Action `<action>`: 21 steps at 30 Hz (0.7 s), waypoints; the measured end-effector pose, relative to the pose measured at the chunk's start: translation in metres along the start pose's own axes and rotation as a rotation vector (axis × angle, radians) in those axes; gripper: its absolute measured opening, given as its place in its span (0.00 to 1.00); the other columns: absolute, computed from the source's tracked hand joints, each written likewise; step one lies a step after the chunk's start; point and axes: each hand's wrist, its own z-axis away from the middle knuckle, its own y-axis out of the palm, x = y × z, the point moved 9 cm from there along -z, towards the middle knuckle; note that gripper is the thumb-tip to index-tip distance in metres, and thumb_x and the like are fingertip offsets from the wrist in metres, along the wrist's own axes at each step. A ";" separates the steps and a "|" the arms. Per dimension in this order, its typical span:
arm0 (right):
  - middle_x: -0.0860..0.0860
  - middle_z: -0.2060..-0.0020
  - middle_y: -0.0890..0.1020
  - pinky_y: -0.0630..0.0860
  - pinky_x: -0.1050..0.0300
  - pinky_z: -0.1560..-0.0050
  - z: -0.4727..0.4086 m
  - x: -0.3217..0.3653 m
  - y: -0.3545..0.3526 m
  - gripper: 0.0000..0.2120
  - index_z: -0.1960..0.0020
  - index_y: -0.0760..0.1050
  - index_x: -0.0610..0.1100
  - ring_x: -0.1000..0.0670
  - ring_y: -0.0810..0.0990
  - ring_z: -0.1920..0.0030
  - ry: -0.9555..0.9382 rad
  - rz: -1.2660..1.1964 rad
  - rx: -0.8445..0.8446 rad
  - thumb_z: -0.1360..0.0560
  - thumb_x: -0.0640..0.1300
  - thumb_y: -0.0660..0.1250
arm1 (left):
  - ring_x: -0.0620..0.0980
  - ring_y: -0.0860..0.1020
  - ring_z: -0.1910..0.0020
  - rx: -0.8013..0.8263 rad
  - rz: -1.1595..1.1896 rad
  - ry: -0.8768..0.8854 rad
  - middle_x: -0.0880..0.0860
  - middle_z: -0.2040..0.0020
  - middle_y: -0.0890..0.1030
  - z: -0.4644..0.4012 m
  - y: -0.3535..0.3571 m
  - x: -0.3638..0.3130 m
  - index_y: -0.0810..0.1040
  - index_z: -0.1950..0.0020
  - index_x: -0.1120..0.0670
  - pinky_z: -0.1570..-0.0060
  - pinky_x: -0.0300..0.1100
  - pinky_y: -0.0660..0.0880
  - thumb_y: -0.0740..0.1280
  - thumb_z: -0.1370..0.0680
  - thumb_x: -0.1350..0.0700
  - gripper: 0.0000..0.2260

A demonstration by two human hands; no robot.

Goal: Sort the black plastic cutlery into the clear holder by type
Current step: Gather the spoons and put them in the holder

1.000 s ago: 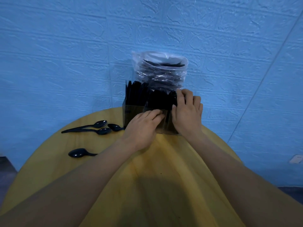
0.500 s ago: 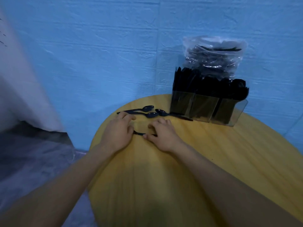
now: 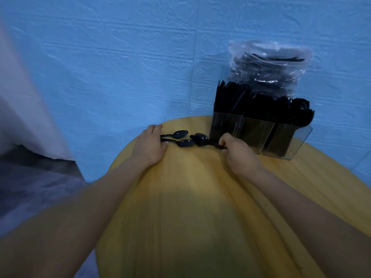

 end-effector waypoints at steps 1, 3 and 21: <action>0.46 0.46 0.75 0.71 0.52 0.51 -0.004 -0.004 -0.002 0.12 0.39 0.68 0.44 0.46 0.73 0.44 -0.006 0.046 -0.013 0.21 0.36 0.57 | 0.57 0.66 0.31 0.030 -0.021 0.006 0.57 0.28 0.65 -0.004 0.004 -0.002 0.60 0.26 0.57 0.33 0.48 0.62 0.61 0.21 0.52 0.25; 0.47 0.36 0.72 0.70 0.52 0.44 -0.012 -0.009 0.001 0.20 0.29 0.63 0.44 0.46 0.69 0.36 -0.022 0.133 -0.005 0.20 0.35 0.56 | 0.57 0.67 0.32 0.064 -0.054 0.019 0.57 0.29 0.67 -0.011 0.010 -0.003 0.61 0.26 0.56 0.33 0.48 0.63 0.61 0.20 0.51 0.24; 0.47 0.52 0.72 0.68 0.61 0.56 0.020 -0.013 0.004 0.10 0.38 0.62 0.39 0.49 0.71 0.53 0.124 -0.053 0.097 0.19 0.39 0.56 | 0.56 0.72 0.51 0.247 -0.241 0.080 0.60 0.47 0.72 0.029 0.005 -0.033 0.63 0.48 0.58 0.58 0.43 0.65 0.55 0.22 0.64 0.04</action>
